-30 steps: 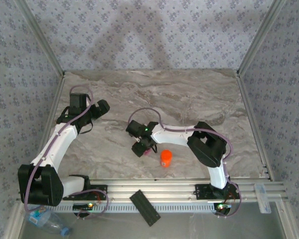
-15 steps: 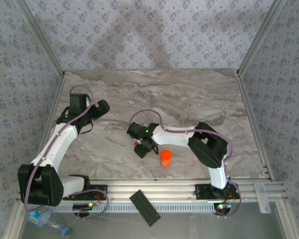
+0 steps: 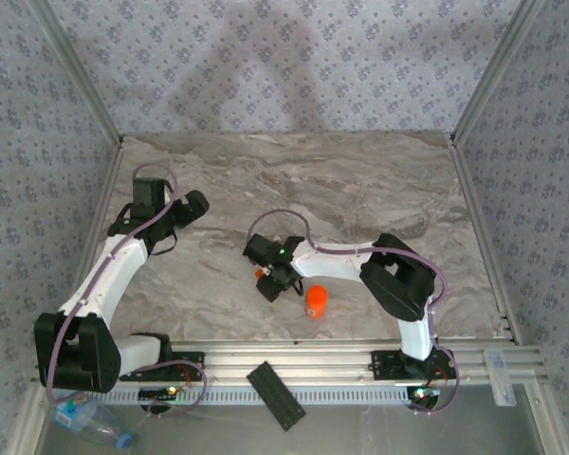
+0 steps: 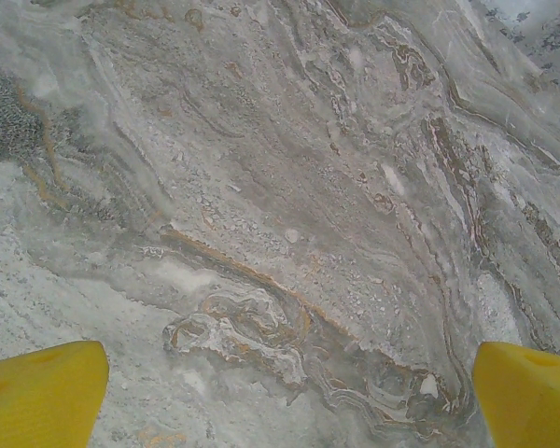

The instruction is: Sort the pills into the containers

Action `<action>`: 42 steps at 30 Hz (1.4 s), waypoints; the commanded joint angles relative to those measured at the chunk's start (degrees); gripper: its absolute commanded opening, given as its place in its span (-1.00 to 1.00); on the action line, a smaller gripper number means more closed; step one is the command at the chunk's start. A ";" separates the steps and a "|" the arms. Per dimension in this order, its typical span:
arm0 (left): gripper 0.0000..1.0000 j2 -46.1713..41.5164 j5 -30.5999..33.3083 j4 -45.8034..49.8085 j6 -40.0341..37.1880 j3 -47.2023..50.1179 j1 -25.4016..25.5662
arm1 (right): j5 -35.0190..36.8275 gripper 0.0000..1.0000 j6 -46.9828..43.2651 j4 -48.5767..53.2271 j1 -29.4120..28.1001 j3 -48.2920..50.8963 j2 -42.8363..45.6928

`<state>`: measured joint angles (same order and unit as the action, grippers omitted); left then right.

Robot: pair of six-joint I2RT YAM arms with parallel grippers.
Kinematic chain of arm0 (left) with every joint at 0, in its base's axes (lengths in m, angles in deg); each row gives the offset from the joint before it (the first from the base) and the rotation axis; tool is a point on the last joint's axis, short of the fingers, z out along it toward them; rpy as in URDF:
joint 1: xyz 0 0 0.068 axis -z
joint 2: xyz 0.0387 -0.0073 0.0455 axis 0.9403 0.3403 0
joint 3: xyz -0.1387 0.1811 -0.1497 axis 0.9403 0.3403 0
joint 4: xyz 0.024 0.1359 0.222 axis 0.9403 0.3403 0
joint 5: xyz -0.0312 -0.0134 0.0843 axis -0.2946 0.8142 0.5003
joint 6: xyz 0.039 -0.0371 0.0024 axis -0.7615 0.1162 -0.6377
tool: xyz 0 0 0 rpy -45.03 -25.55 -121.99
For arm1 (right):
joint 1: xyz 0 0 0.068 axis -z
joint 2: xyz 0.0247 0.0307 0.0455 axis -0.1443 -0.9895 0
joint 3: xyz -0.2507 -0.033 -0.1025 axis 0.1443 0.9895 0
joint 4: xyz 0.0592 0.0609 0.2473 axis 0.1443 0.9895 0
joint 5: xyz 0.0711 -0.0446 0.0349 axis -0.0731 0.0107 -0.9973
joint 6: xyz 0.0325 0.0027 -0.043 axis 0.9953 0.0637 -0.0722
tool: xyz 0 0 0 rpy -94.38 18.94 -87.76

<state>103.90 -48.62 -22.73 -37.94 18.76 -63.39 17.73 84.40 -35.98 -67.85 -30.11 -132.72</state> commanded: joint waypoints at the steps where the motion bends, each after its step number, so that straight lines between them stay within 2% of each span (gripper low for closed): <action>1: 1.00 -1.00 -0.73 -0.83 0.48 0.03 -0.57 | 0.62 0.32 0.76 1.64 -0.22 1.42 1.71; 9: 1.00 -0.94 -0.93 -1.00 0.63 0.22 -0.54 | 0.30 0.20 1.01 1.57 -0.20 1.52 1.45; 12: 1.00 -1.19 -1.49 -1.49 1.49 0.44 -0.55 | 0.34 0.06 1.02 1.61 -0.13 1.43 1.82; 17: 1.00 -2.35 -4.19 -4.07 7.60 1.51 -1.09 | 0.71 -0.06 1.02 1.59 0.09 0.78 3.19; 22: 1.00 -4.41 -1.95 -3.69 13.94 2.13 -1.27 | 0.62 -0.12 1.41 -0.09 0.93 -0.53 5.27; 25: 0.99 -5.82 -2.73 -3.63 14.50 2.48 -1.49 | -0.04 -0.13 1.89 -0.96 1.68 -1.07 6.86; 30: 1.00 -8.21 -8.12 -6.13 13.82 4.05 -1.54 | -1.53 -0.18 2.25 -2.66 3.49 -1.54 10.43; 35: 0.99 -5.85 -22.77 -14.72 18.33 5.30 -1.40 | -6.77 -0.18 2.08 -5.87 7.25 -0.91 14.86; 37: 0.98 -4.58 -26.72 -16.87 20.71 5.60 -0.76 | -8.74 -0.18 2.12 -6.55 9.16 -1.18 15.77; 42: 0.94 -3.45 -29.59 -24.54 27.06 7.69 3.00 | -11.84 -0.18 2.21 -7.41 13.10 -2.49 15.91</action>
<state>100.23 -72.64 -39.76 -15.87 25.71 -62.16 9.14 85.85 -42.53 -55.94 -30.70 -117.55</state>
